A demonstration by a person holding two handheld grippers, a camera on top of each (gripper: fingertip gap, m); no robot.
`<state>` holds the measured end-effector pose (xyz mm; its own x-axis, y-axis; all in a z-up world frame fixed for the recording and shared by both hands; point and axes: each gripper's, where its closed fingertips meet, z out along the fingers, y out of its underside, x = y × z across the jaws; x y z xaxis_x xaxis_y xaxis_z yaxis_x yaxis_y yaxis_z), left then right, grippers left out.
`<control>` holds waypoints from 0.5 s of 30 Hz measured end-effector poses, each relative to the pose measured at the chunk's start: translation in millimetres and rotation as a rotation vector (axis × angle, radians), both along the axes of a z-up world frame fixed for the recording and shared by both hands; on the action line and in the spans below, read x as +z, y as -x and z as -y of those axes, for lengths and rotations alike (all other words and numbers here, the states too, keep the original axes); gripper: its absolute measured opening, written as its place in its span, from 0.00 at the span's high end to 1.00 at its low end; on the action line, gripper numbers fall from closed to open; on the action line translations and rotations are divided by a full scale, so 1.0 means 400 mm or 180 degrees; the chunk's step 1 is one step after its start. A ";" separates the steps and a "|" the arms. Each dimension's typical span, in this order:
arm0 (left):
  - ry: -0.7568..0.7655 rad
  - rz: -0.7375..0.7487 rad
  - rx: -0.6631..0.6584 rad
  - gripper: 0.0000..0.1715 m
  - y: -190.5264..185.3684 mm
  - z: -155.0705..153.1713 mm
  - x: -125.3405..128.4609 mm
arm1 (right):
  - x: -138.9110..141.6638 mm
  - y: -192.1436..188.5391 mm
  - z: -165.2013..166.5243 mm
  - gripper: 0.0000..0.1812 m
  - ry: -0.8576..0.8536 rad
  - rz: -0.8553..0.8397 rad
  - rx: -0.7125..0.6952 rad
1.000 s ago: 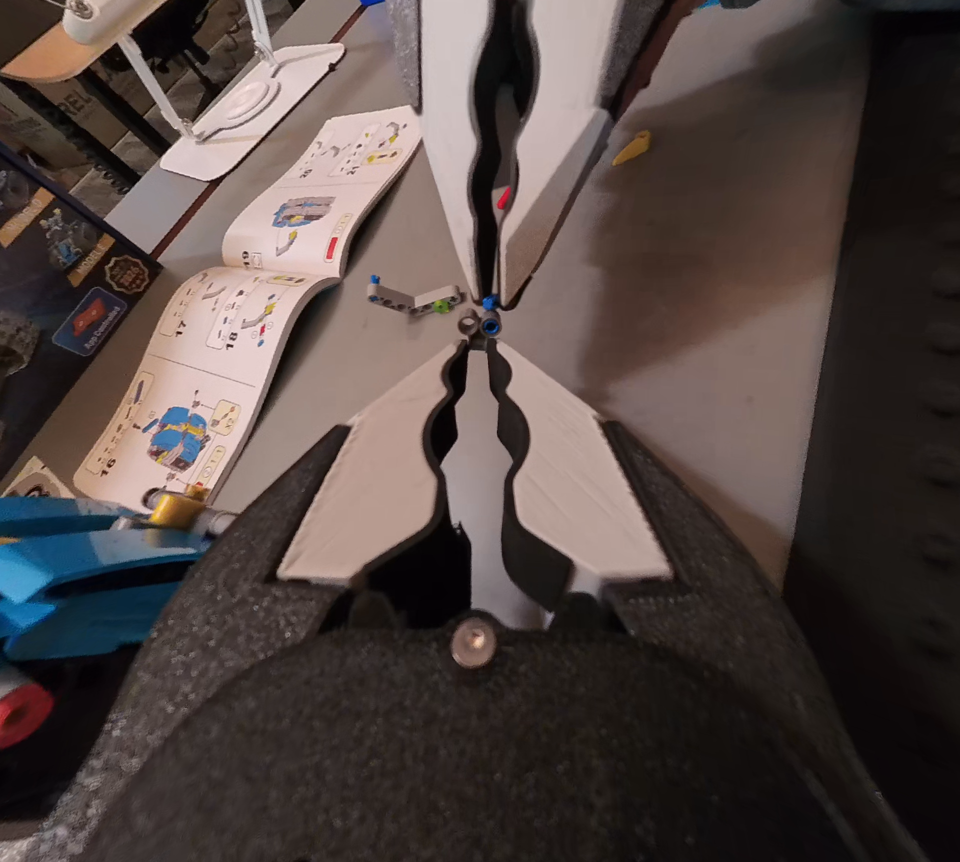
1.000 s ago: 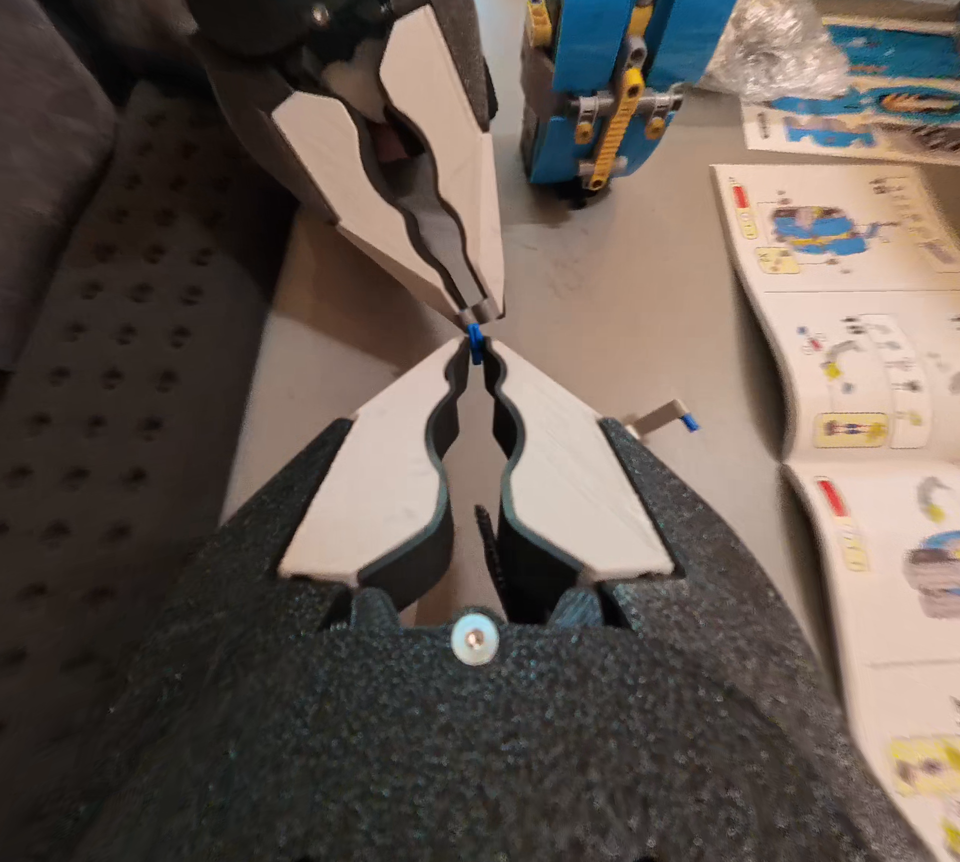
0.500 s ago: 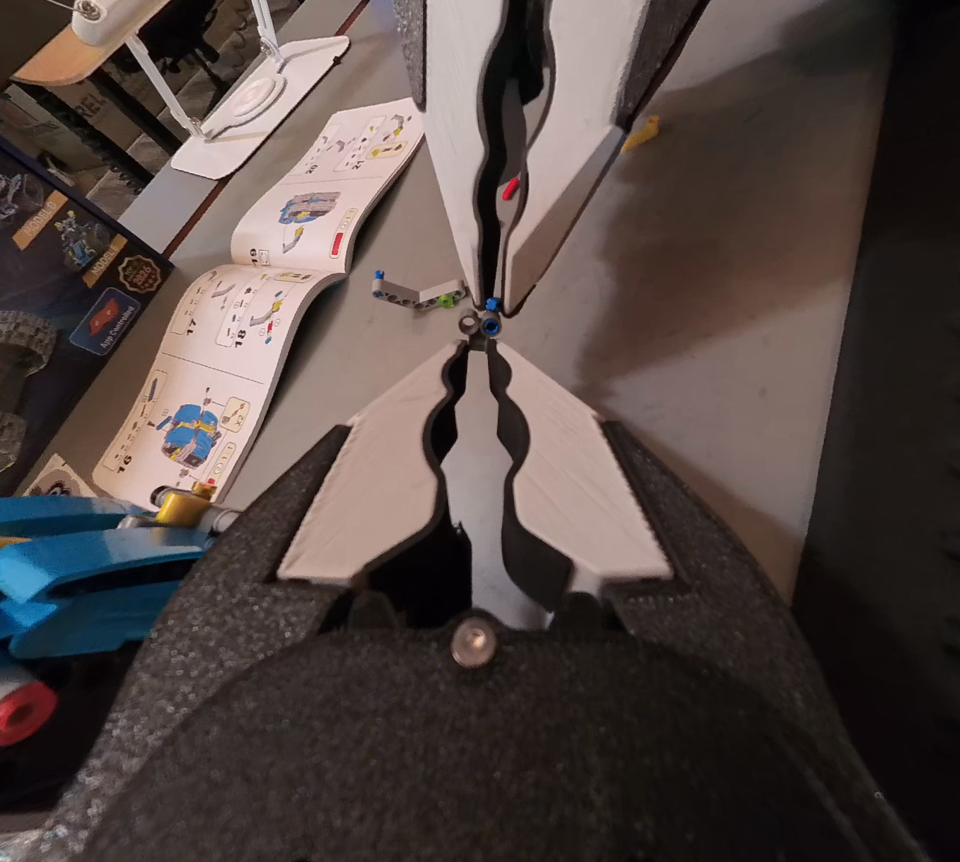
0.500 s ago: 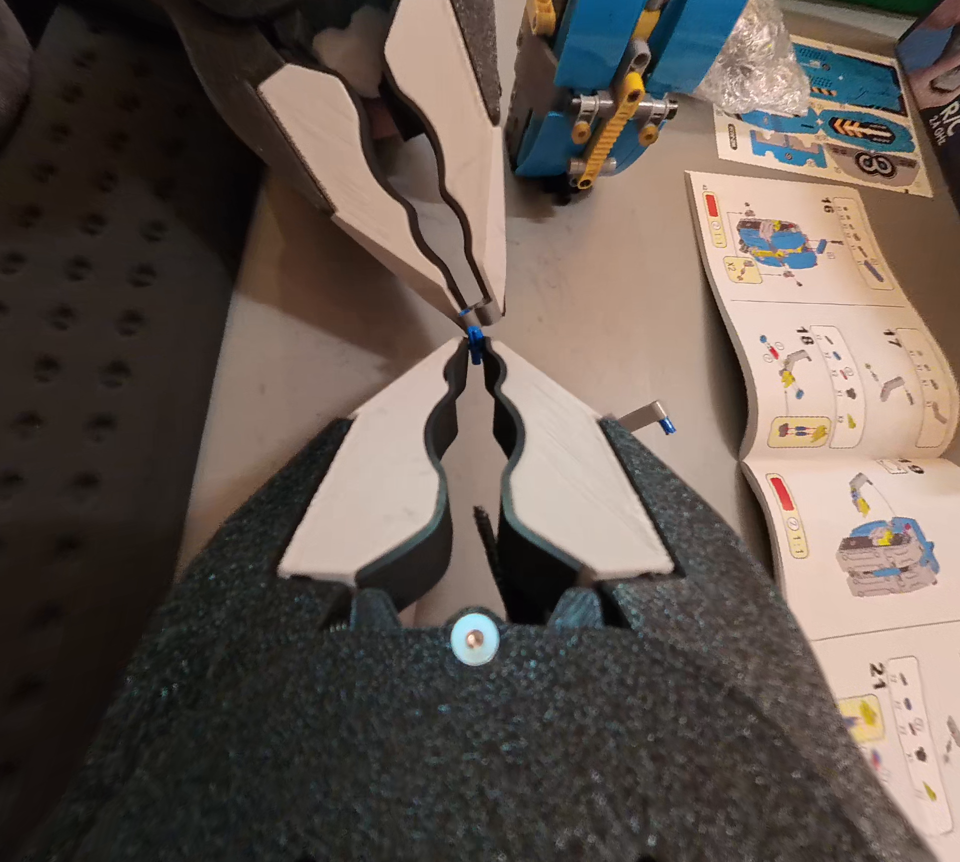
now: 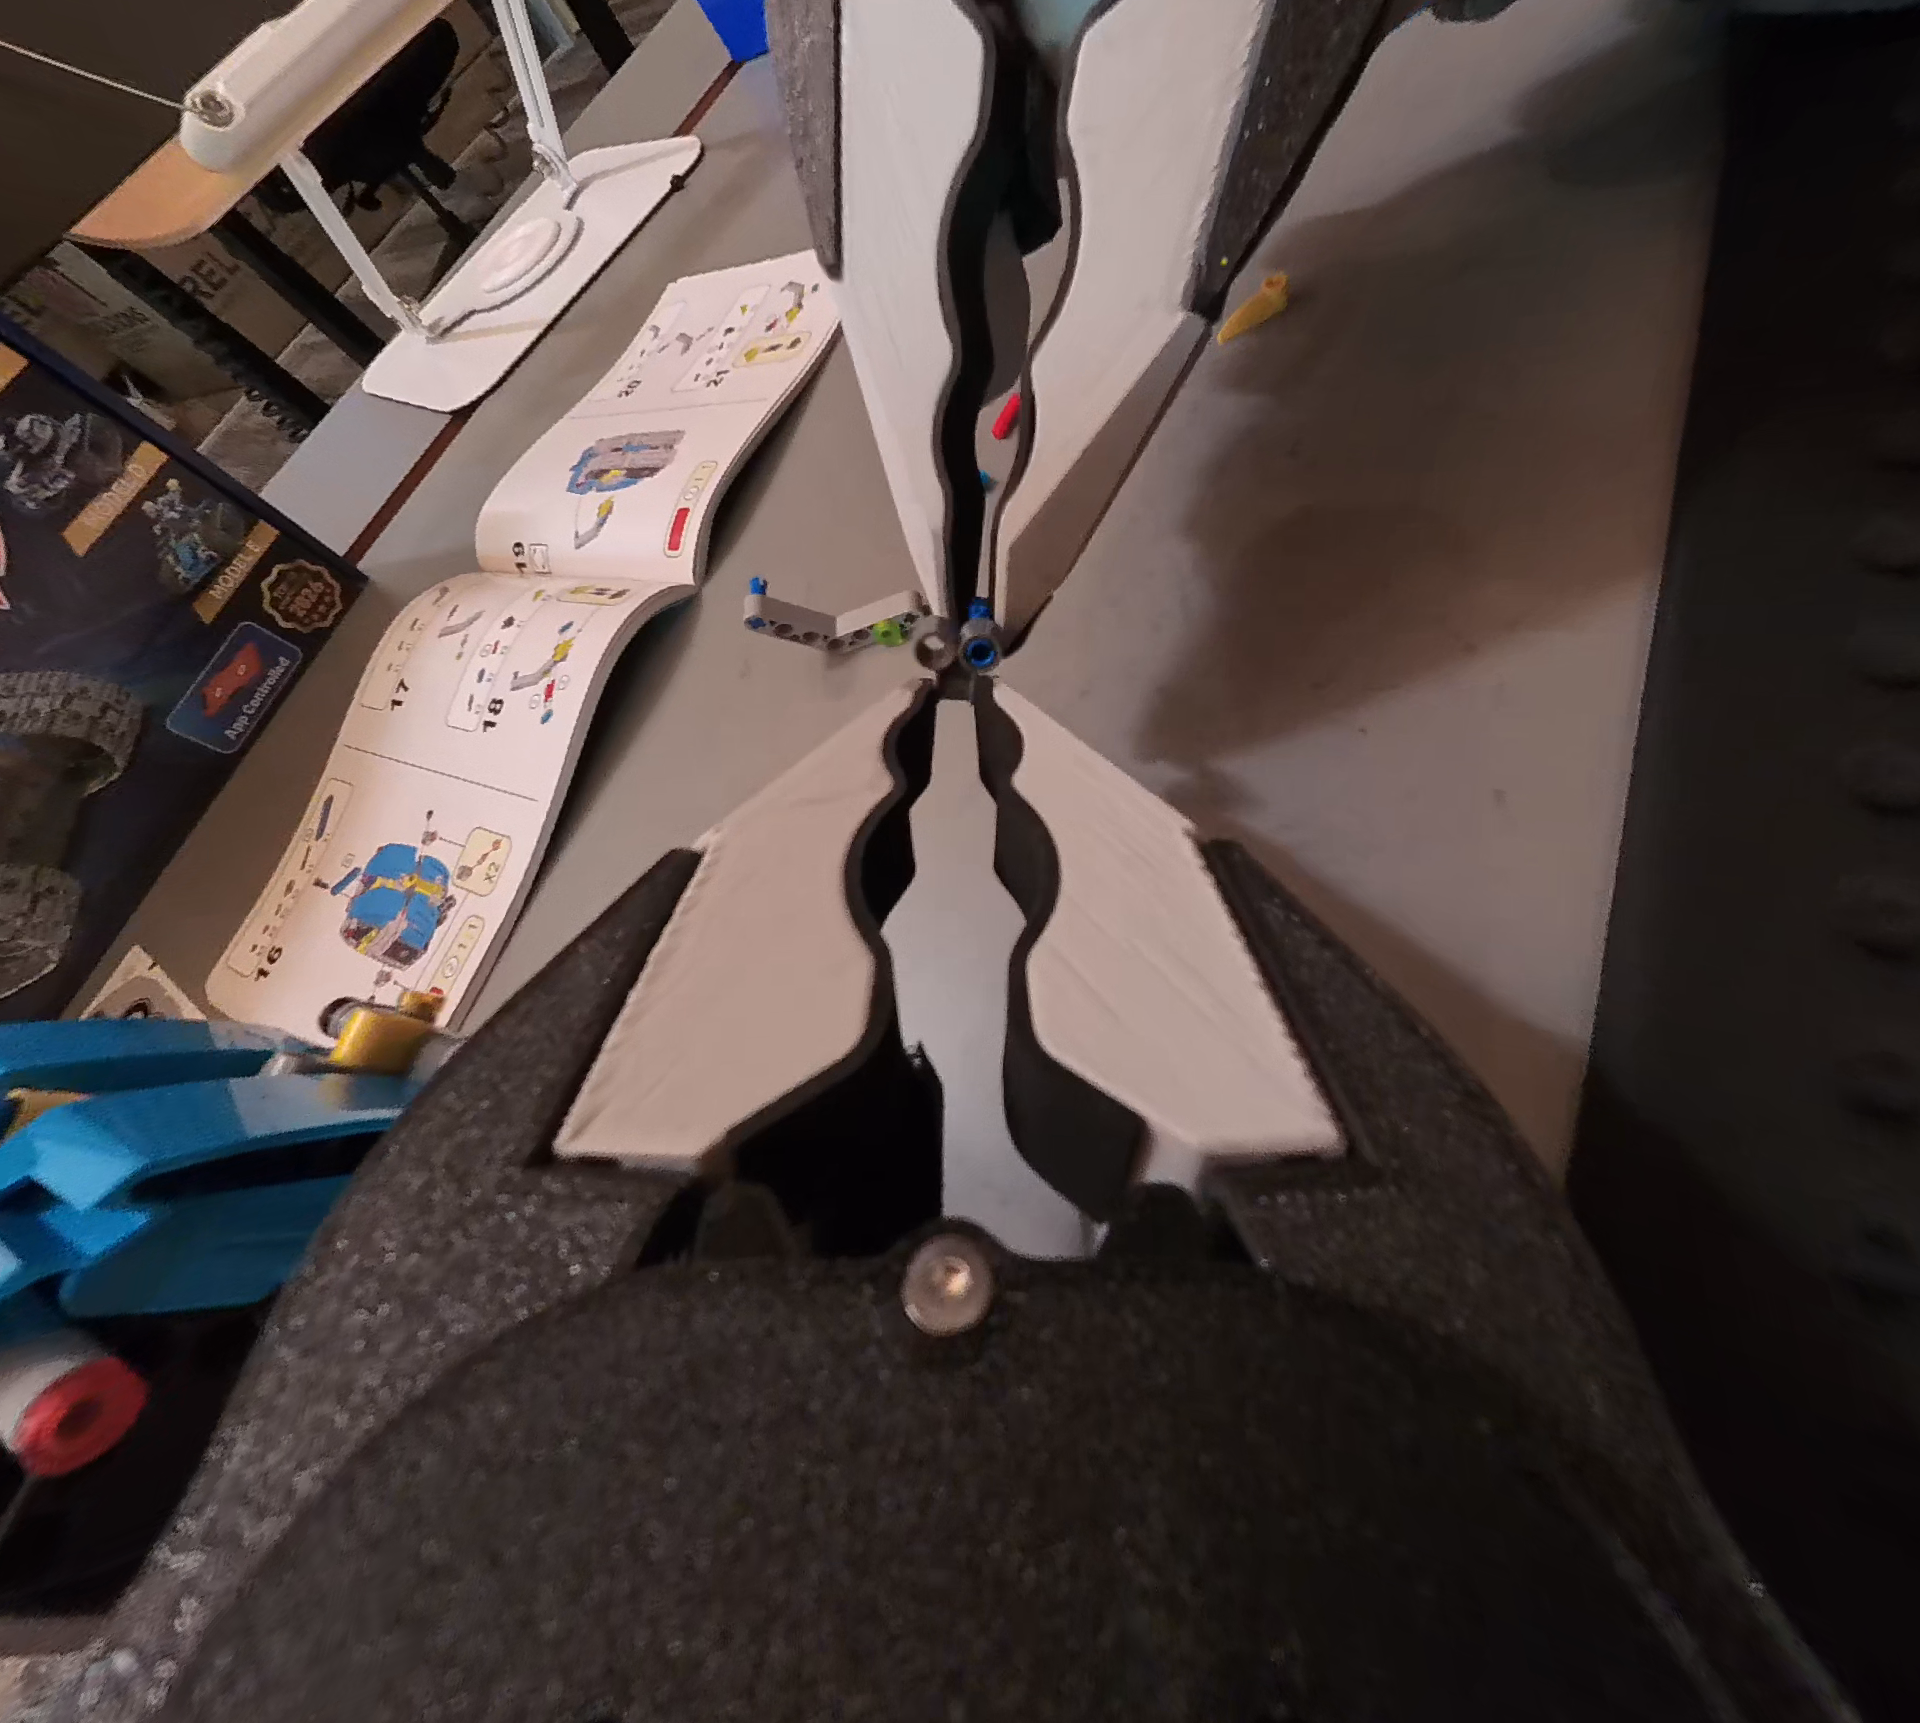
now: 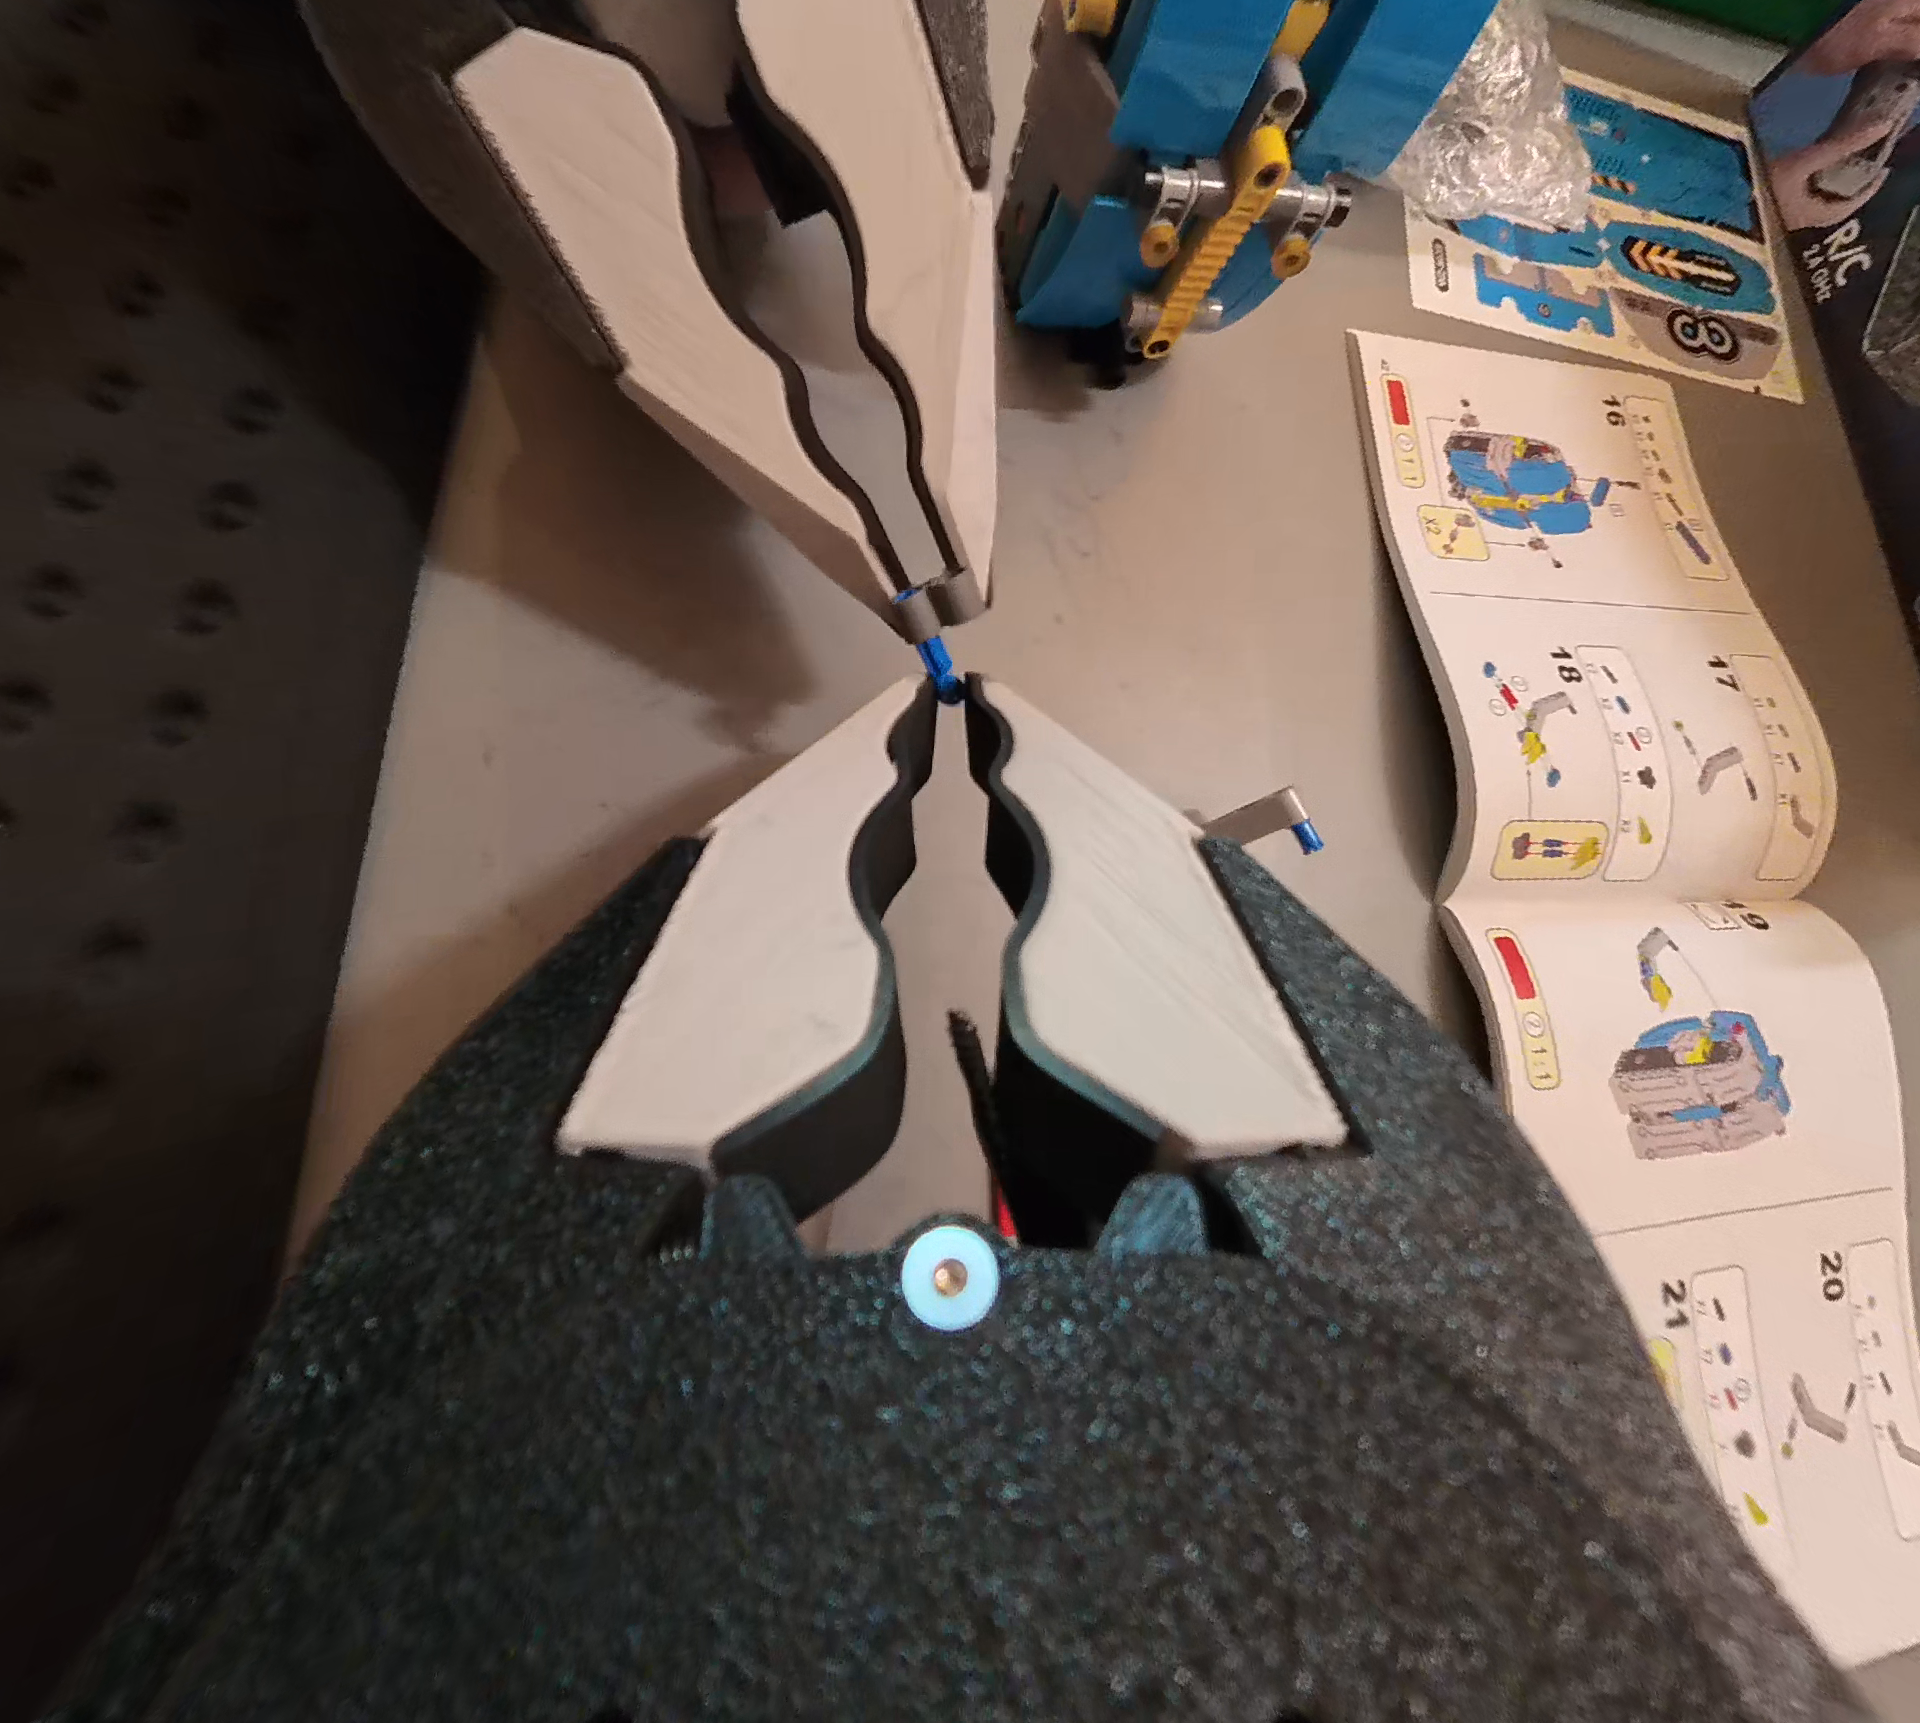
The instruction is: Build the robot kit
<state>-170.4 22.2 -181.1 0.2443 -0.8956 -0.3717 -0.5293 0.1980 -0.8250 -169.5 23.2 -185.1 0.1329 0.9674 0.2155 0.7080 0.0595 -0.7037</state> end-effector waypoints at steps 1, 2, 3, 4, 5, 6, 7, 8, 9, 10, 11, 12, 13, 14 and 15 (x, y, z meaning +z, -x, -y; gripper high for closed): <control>-0.0009 -0.0027 -0.0006 0.96 0.000 0.001 -0.004 | -0.003 0.002 0.002 0.98 -0.0004 0.0015 0.0015; -0.0010 -0.0049 -0.0009 0.96 0.000 0.001 -0.008 | -0.006 0.002 0.002 0.97 -0.0054 0.0038 0.0029; 0.0003 -0.0060 -0.0015 0.96 0.000 0.002 -0.010 | -0.009 0.002 0.003 0.97 -0.0095 0.0058 0.0050; 0.0021 -0.0063 -0.0026 0.96 -0.001 0.004 -0.011 | -0.010 0.002 0.005 0.97 -0.0107 0.0061 0.0072; 0.0049 -0.0060 -0.0048 0.96 -0.002 0.007 -0.012 | -0.009 0.003 0.009 0.98 -0.0121 0.0047 0.0115; 0.0095 -0.0044 -0.0079 0.96 -0.003 0.011 -0.012 | -0.007 0.004 0.015 0.98 -0.0174 0.0021 0.0199; 0.0162 -0.0014 -0.0131 0.96 -0.006 0.019 -0.011 | -0.004 0.006 0.023 0.98 -0.0251 -0.0020 0.0299; 0.0233 0.0003 -0.0176 0.96 -0.009 0.026 -0.011 | -0.001 0.010 0.031 0.97 -0.0325 -0.0060 0.0390; 0.0282 -0.0001 -0.0203 0.96 -0.010 0.030 -0.014 | -0.005 0.009 0.034 0.97 -0.0413 -0.0022 0.0452; 0.0308 -0.0010 -0.0223 0.96 -0.010 0.033 -0.017 | -0.007 0.009 0.035 0.97 -0.0492 0.0018 0.0491; 0.0336 -0.0018 -0.0248 0.96 -0.011 0.036 -0.019 | -0.009 0.009 0.038 0.98 -0.0517 0.0054 0.0524; 0.0375 -0.0019 -0.0281 0.96 -0.012 0.041 -0.020 | -0.010 0.008 0.042 0.98 -0.0526 0.0084 0.0554; 0.0431 -0.0010 -0.0319 0.96 -0.013 0.046 -0.020 | -0.010 0.009 0.048 0.98 -0.0543 0.0094 0.0593; 0.0513 0.0009 -0.0357 0.96 -0.014 0.050 -0.020 | -0.009 0.009 0.051 0.98 -0.0564 0.0092 0.0619; 0.0621 0.0041 -0.0399 0.96 -0.014 0.055 -0.018 | -0.008 0.009 0.055 0.98 -0.0582 0.0083 0.0650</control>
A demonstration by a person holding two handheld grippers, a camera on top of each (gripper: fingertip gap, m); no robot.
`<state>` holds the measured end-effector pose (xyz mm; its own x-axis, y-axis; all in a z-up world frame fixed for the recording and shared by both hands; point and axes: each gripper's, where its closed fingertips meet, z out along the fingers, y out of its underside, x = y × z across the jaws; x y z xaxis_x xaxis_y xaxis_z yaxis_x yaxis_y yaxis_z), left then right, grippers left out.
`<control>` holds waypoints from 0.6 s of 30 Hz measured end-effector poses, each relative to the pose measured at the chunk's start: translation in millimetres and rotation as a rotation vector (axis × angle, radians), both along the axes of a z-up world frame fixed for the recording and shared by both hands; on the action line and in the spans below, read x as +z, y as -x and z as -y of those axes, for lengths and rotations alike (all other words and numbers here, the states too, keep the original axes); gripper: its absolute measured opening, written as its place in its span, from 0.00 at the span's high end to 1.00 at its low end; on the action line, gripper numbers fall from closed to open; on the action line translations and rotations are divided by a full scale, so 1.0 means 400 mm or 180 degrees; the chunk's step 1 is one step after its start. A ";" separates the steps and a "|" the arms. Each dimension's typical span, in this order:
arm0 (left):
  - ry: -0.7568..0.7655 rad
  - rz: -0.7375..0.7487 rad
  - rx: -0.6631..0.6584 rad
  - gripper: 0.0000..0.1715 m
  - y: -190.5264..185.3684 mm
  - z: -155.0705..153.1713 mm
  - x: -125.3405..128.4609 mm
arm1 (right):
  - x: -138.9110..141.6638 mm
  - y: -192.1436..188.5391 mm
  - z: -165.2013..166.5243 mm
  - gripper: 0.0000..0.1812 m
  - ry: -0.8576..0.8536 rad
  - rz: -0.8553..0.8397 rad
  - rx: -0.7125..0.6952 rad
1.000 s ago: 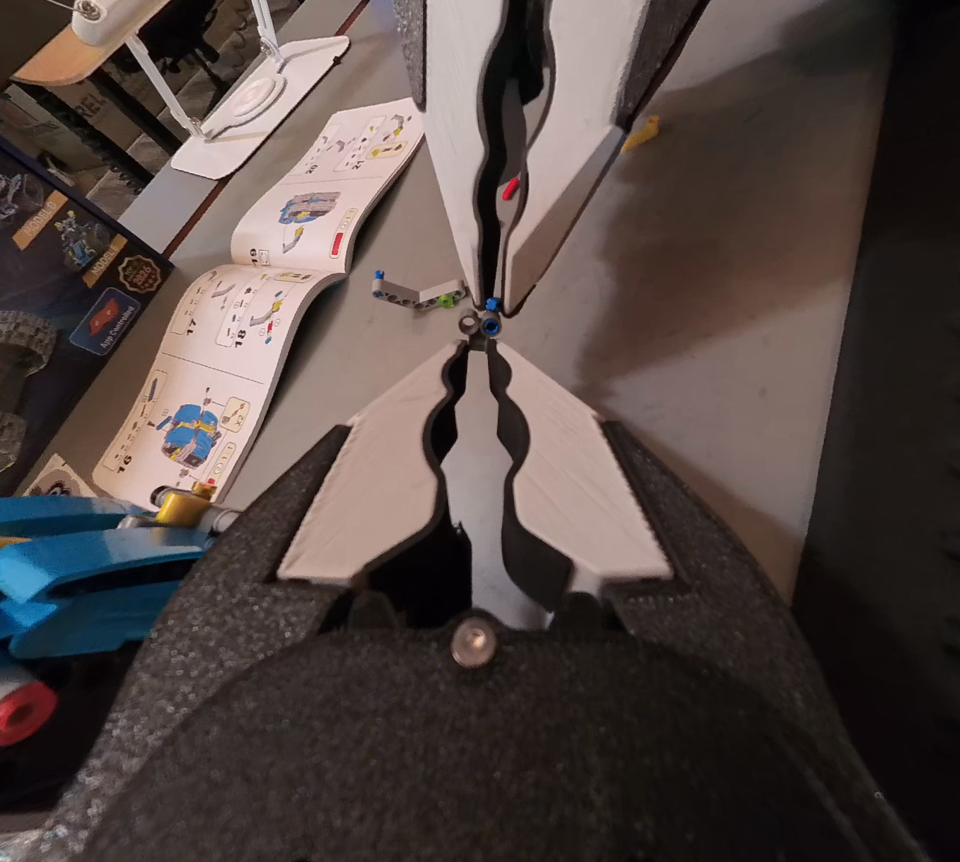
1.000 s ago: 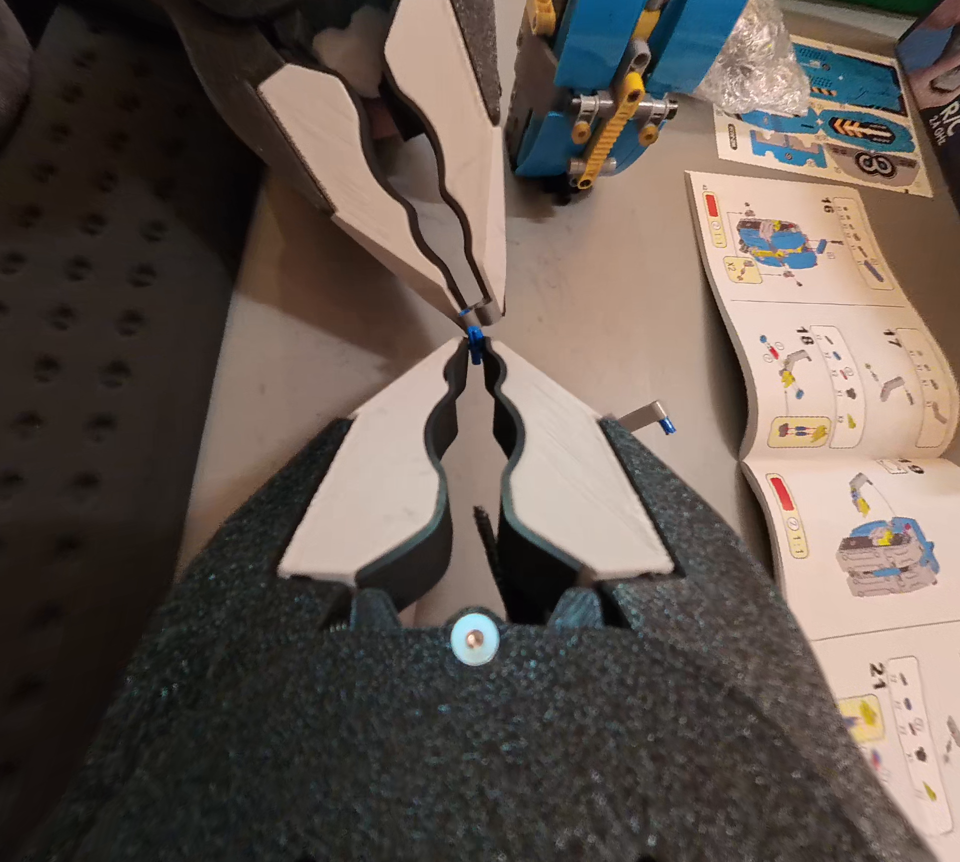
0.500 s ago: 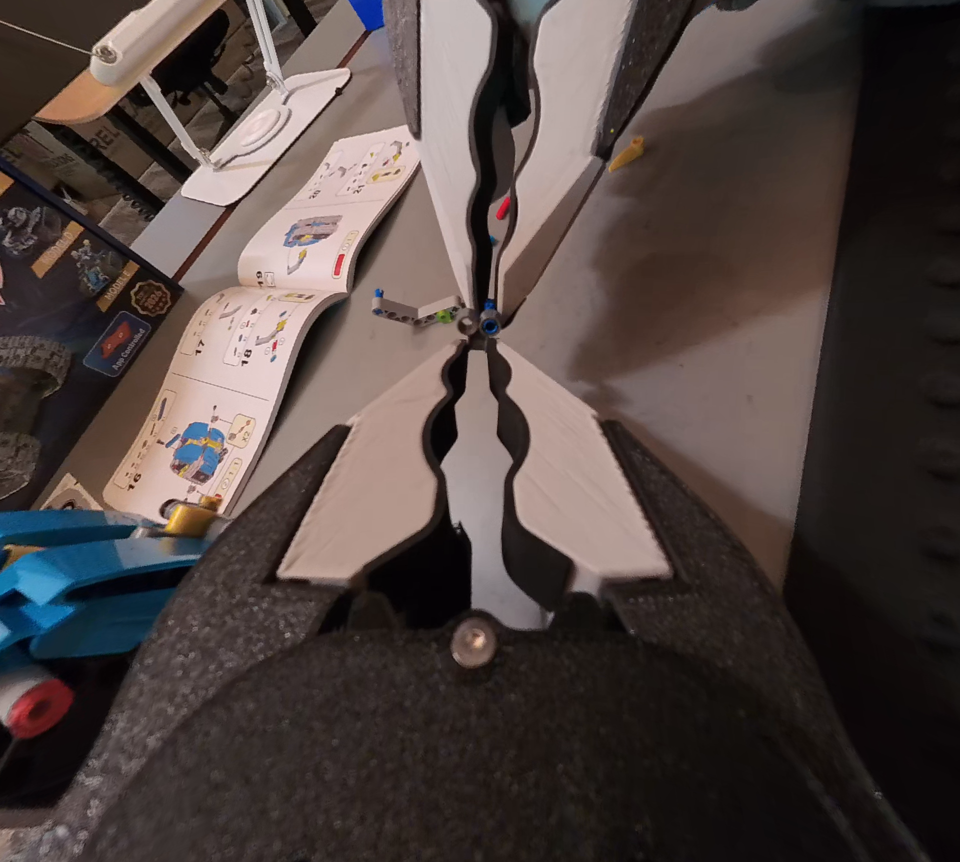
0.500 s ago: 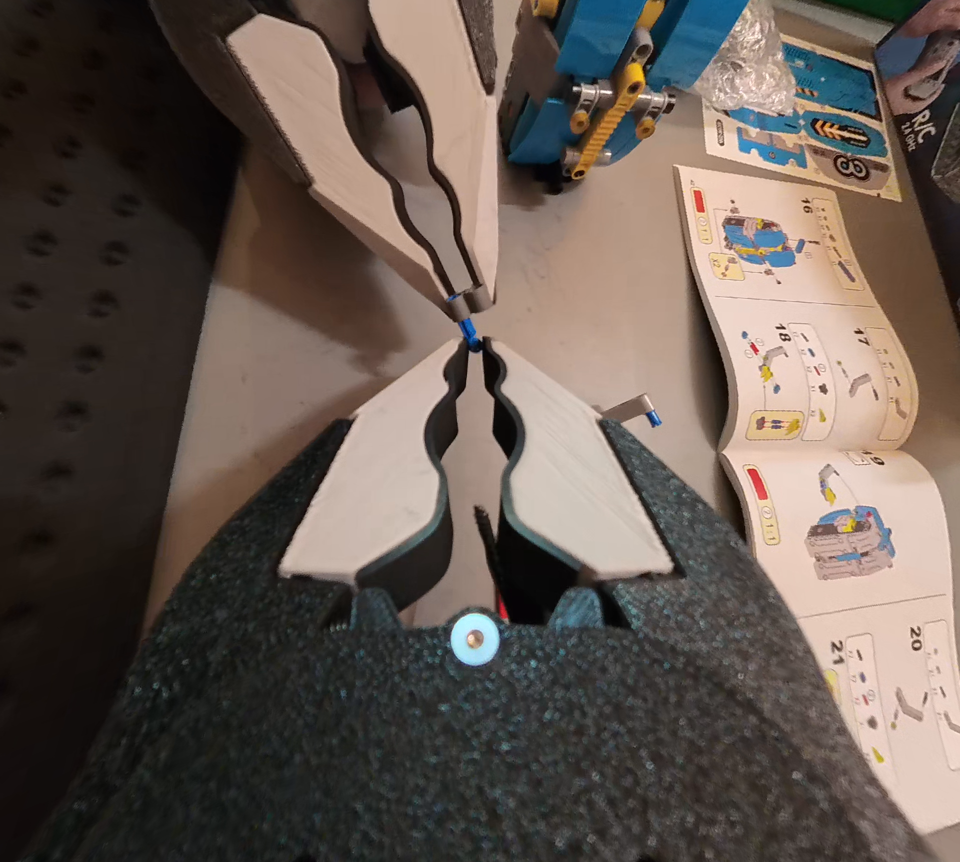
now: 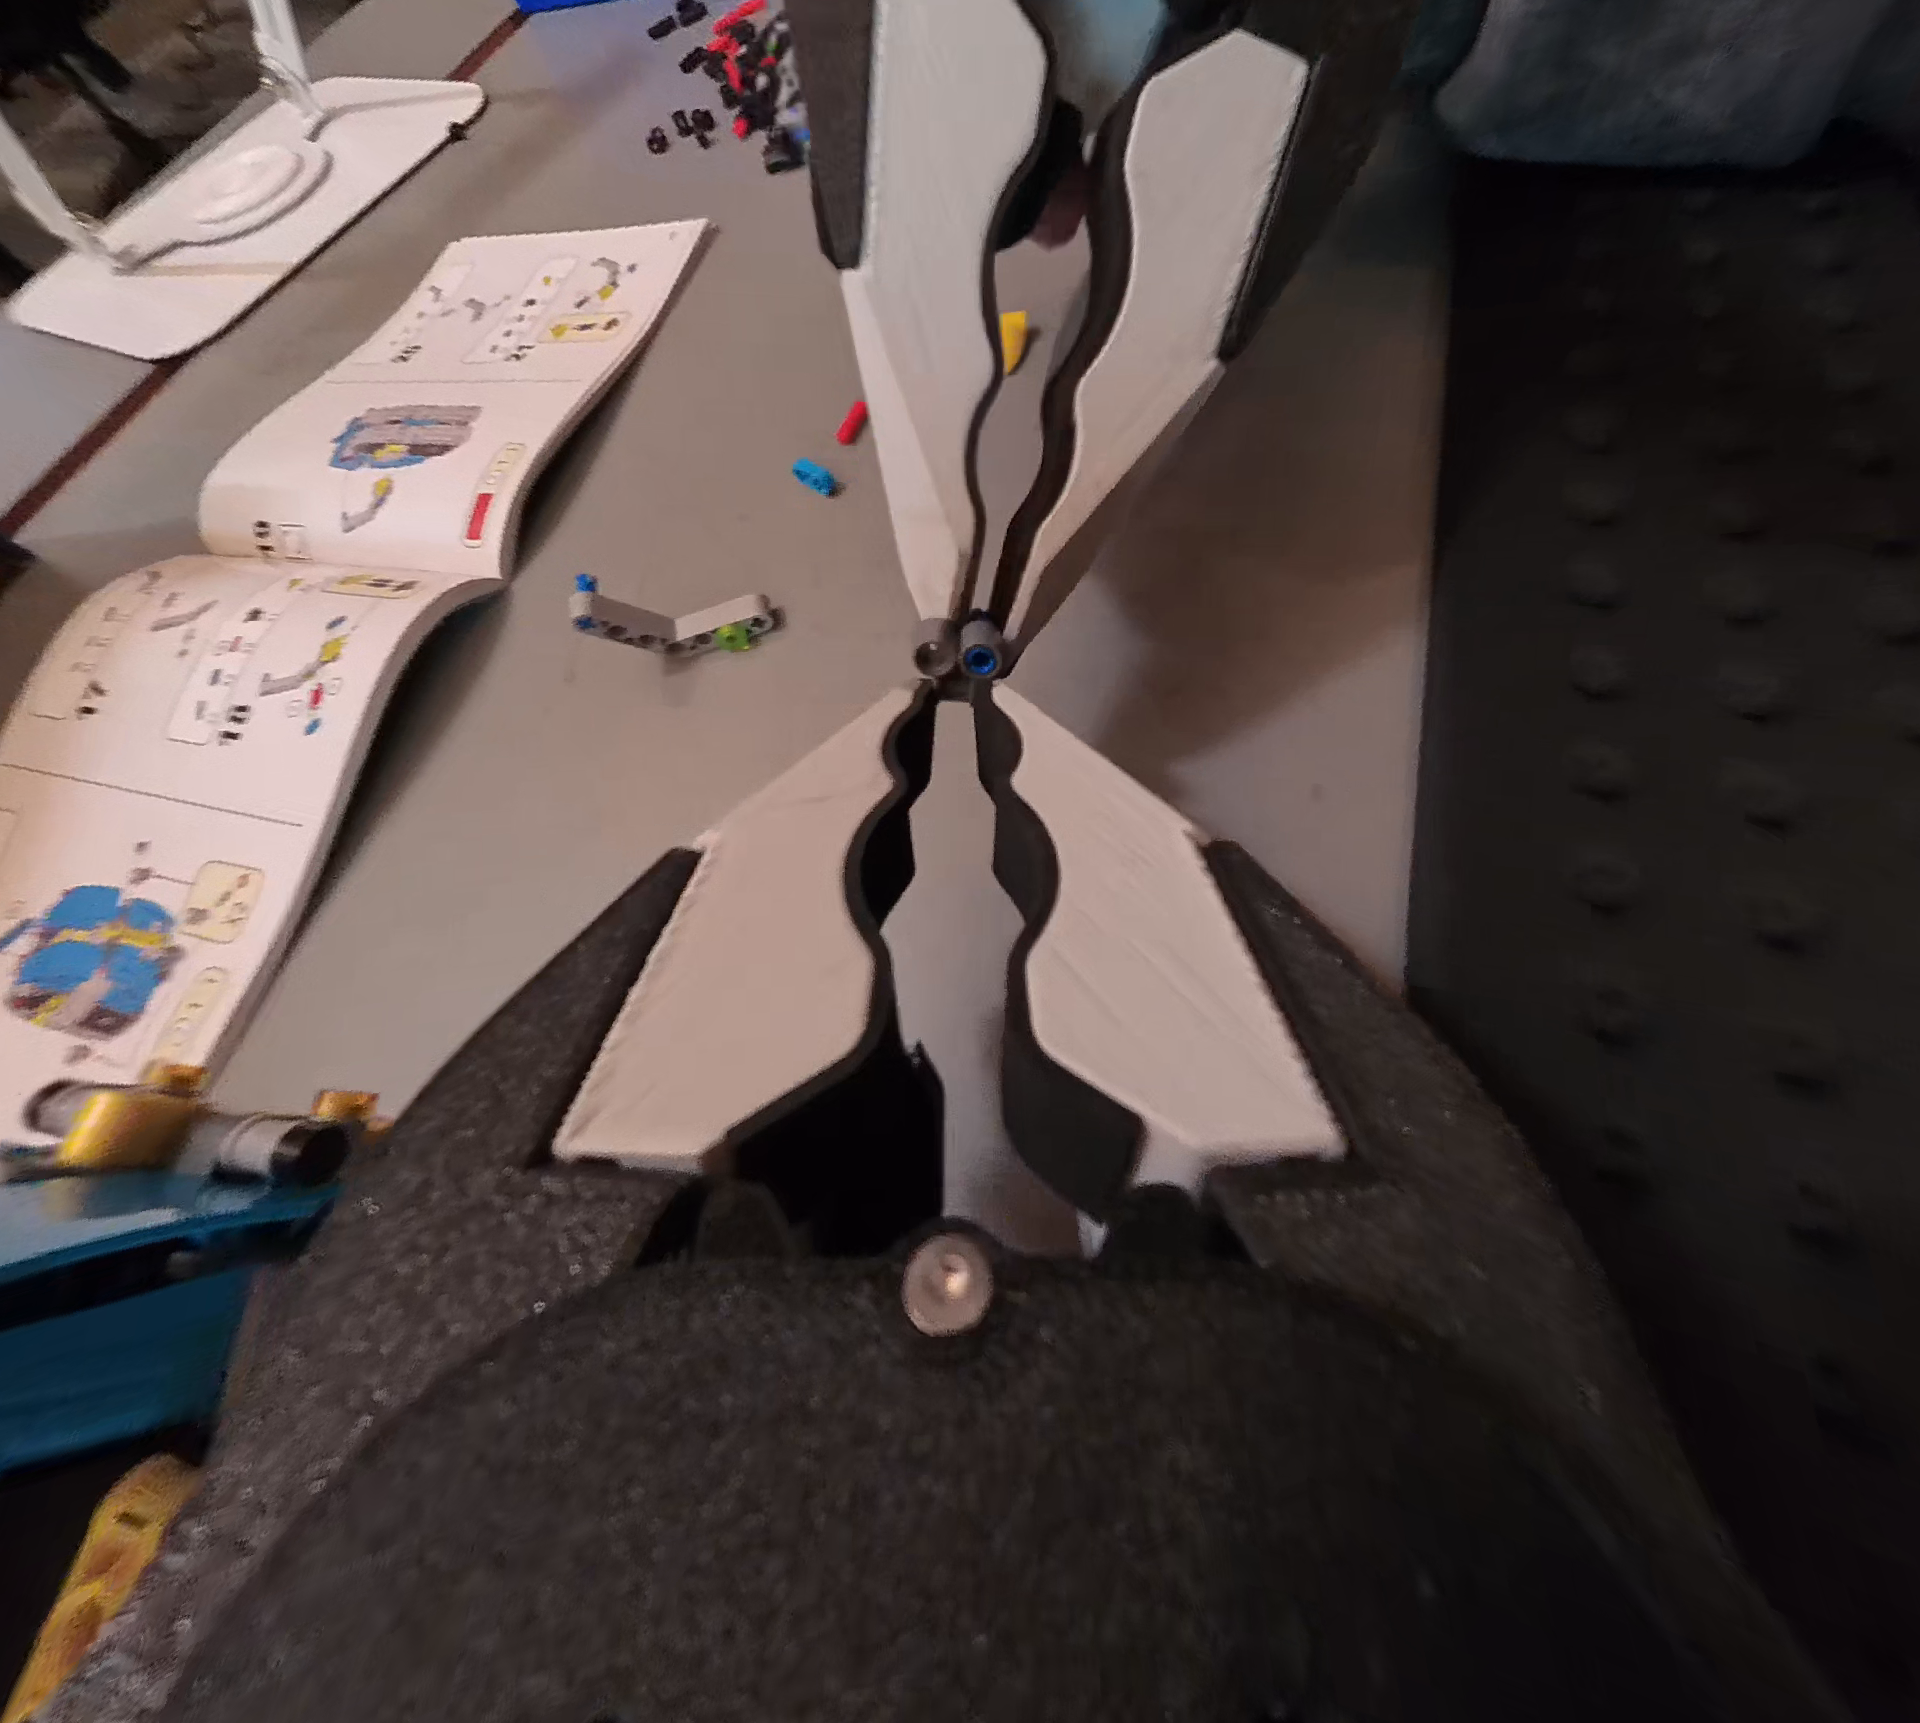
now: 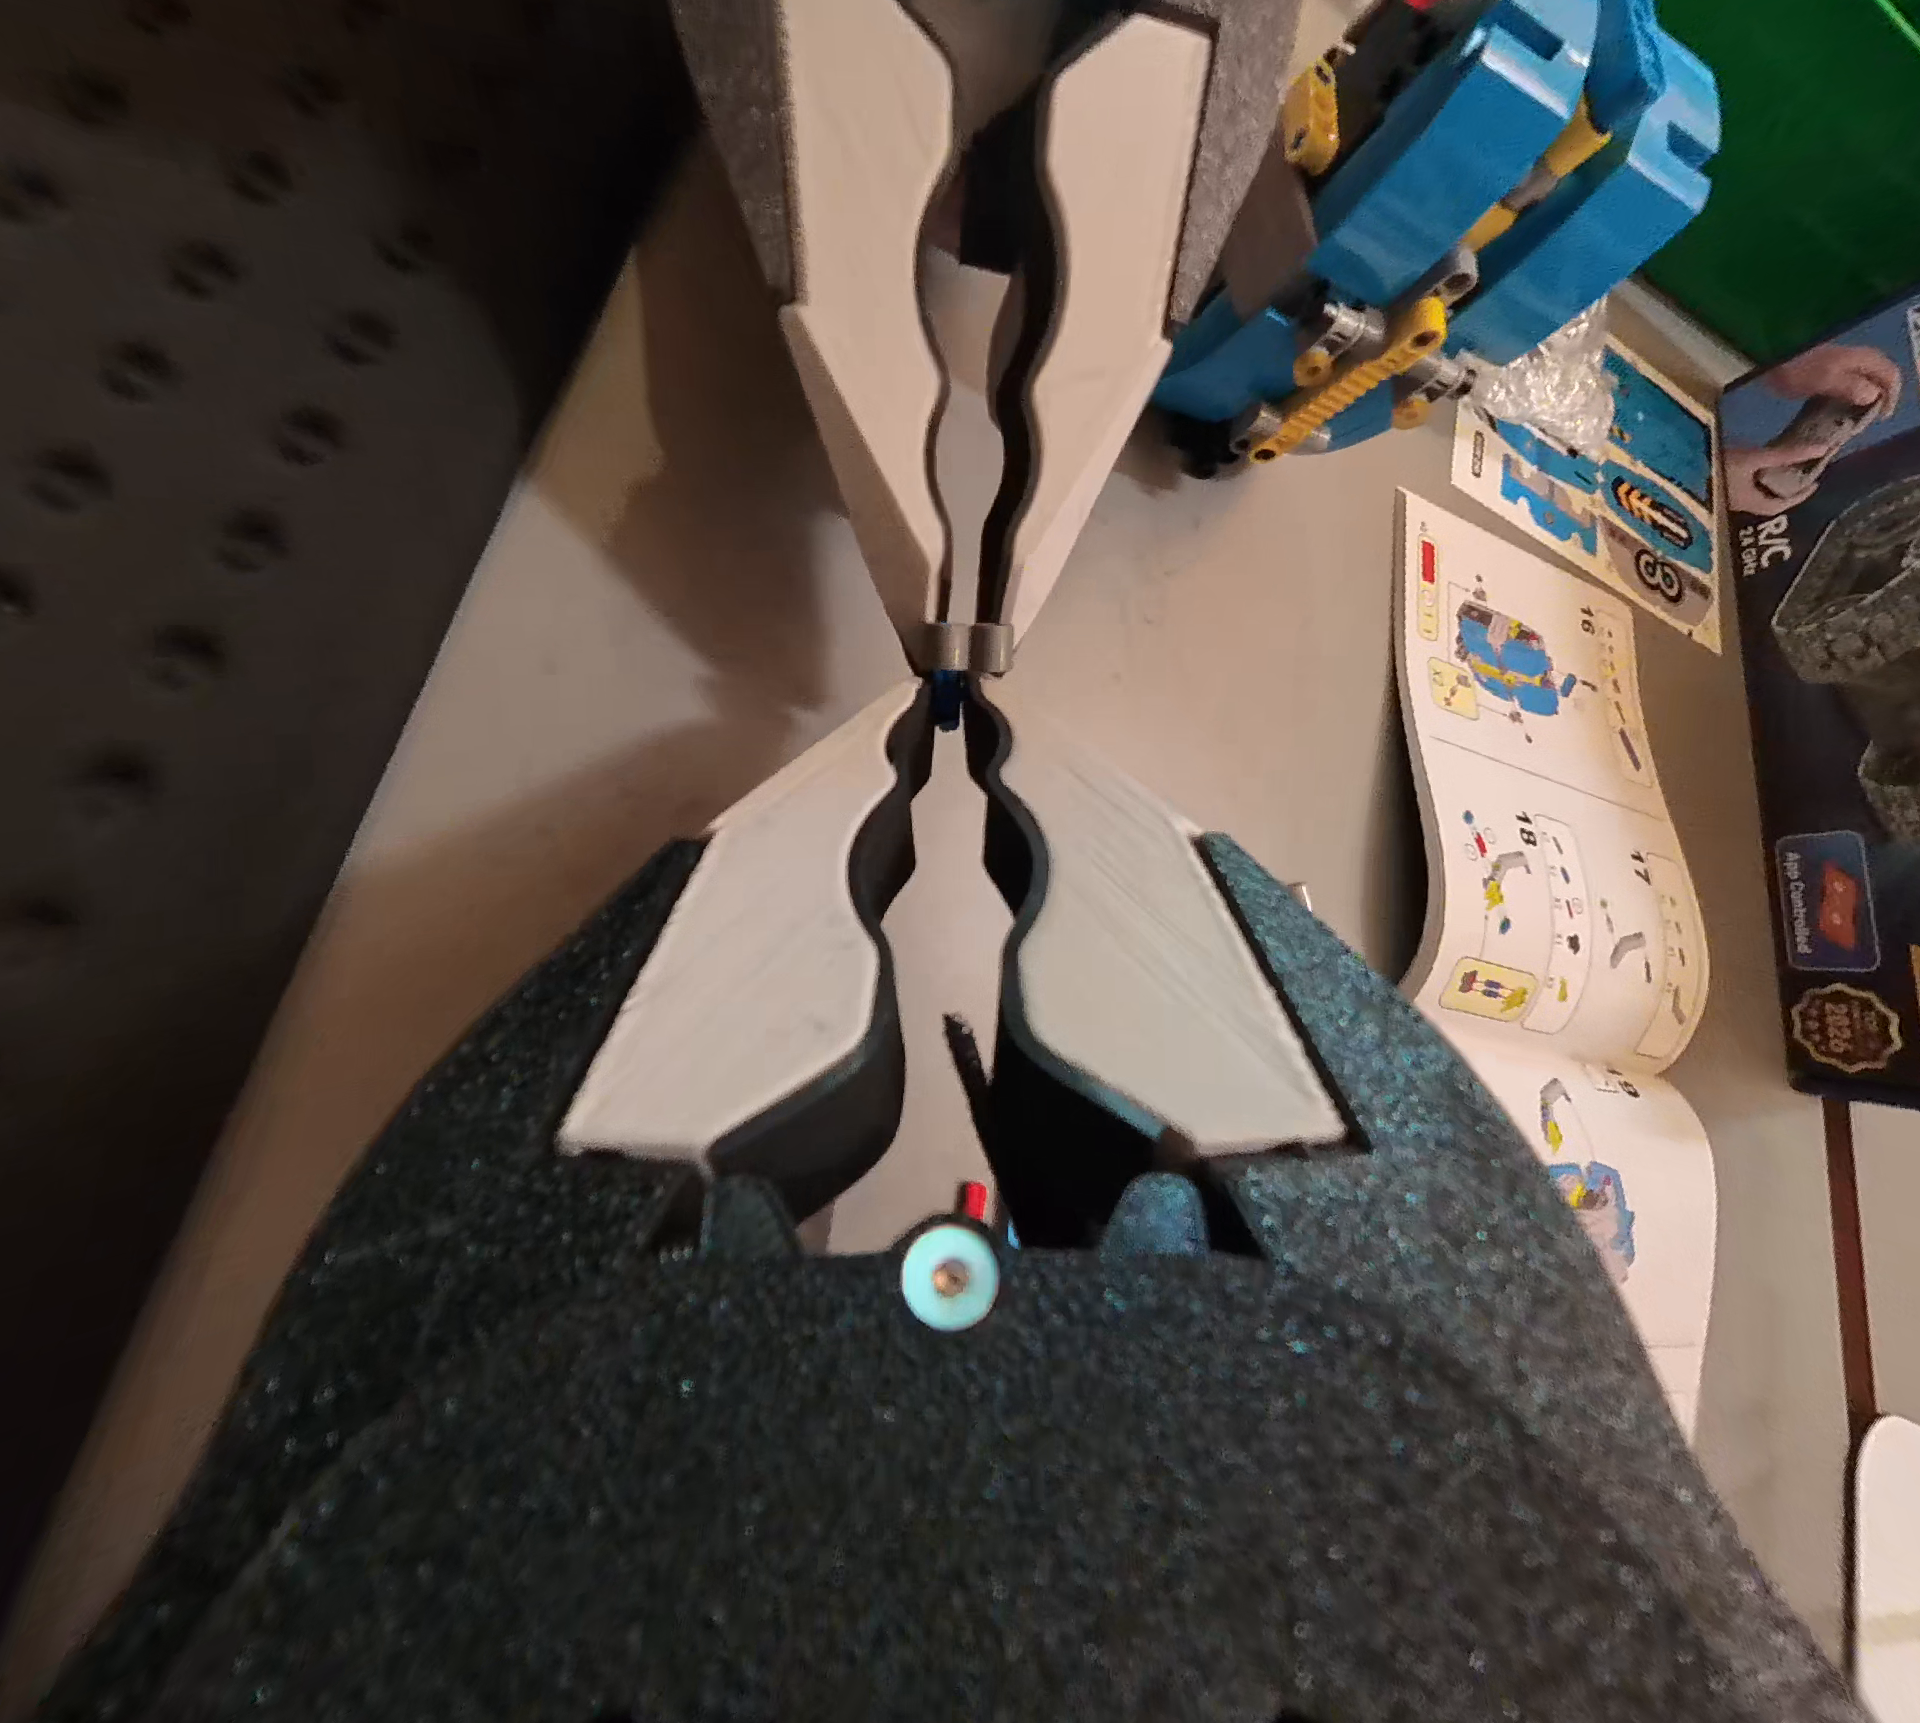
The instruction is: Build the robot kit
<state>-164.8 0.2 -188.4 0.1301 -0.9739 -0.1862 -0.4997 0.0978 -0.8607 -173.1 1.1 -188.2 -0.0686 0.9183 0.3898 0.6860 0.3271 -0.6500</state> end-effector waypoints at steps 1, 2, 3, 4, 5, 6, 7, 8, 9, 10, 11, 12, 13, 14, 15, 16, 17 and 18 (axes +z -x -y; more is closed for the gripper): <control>0.0125 0.0050 -0.0038 0.96 0.000 0.004 0.004 | 0.003 0.000 0.004 0.98 0.0006 -0.0025 0.0030; 0.0240 0.0123 -0.0073 0.96 -0.001 0.006 0.012 | 0.010 0.000 0.006 0.98 0.0068 -0.0082 0.0042; 0.0335 0.0211 -0.0098 0.96 -0.001 0.008 0.022 | 0.020 -0.001 0.008 0.98 0.0197 -0.0167 0.0044; 0.0410 0.0305 -0.0108 0.96 -0.001 0.007 0.034 | 0.031 -0.005 0.007 0.98 0.0353 -0.0265 0.0020; 0.0465 0.0406 -0.0119 0.96 0.000 0.007 0.048 | 0.044 -0.010 0.001 0.98 0.0491 -0.0370 -0.0026; 0.0500 0.0513 -0.0141 0.96 0.000 0.008 0.062 | 0.060 -0.015 -0.005 0.98 0.0601 -0.0505 -0.0065; 0.0507 0.0602 -0.0152 0.96 0.000 0.008 0.074 | 0.077 -0.020 -0.009 0.98 0.0714 -0.0638 -0.0086; 0.0481 0.0640 -0.0146 0.96 0.001 0.007 0.080 | 0.094 -0.024 -0.012 0.98 0.0822 -0.0759 -0.0108; 0.0440 0.0638 -0.0143 0.96 0.000 0.006 0.079 | 0.110 -0.026 -0.010 0.98 0.0914 -0.0872 -0.0096; 0.0382 0.0645 -0.0147 0.96 -0.001 0.006 0.080 | 0.125 -0.025 -0.005 0.98 0.0987 -0.0964 -0.0064; 0.0313 0.0680 -0.0176 0.96 -0.002 0.010 0.084 | 0.135 -0.023 0.004 0.98 0.1058 -0.1011 -0.0019; 0.0251 0.0726 -0.0235 0.96 -0.005 0.018 0.091 | 0.139 -0.020 0.009 0.98 0.1107 -0.1017 -0.0001; 0.0188 0.0763 -0.0285 0.96 -0.006 0.025 0.096 | 0.139 -0.017 0.014 0.98 0.1149 -0.1001 0.0011; 0.0102 0.0779 -0.0303 0.96 -0.007 0.028 0.099 | 0.138 -0.012 0.021 0.98 0.1216 -0.0993 0.0026; 0.0002 0.0764 -0.0300 0.96 -0.007 0.027 0.097 | 0.135 -0.011 0.023 0.98 0.1296 -0.0972 0.0018; -0.0091 0.0747 -0.0293 0.96 -0.008 0.025 0.096 | 0.132 -0.012 0.025 0.98 0.1370 -0.0955 0.0010; -0.0169 0.0742 -0.0305 0.96 -0.009 0.026 0.095 | 0.133 -0.013 0.028 0.98 0.1471 -0.0972 0.0025; -0.0261 0.0733 -0.0317 0.96 -0.010 0.028 0.095 | 0.135 -0.014 0.033 0.98 0.1602 -0.0995 0.0042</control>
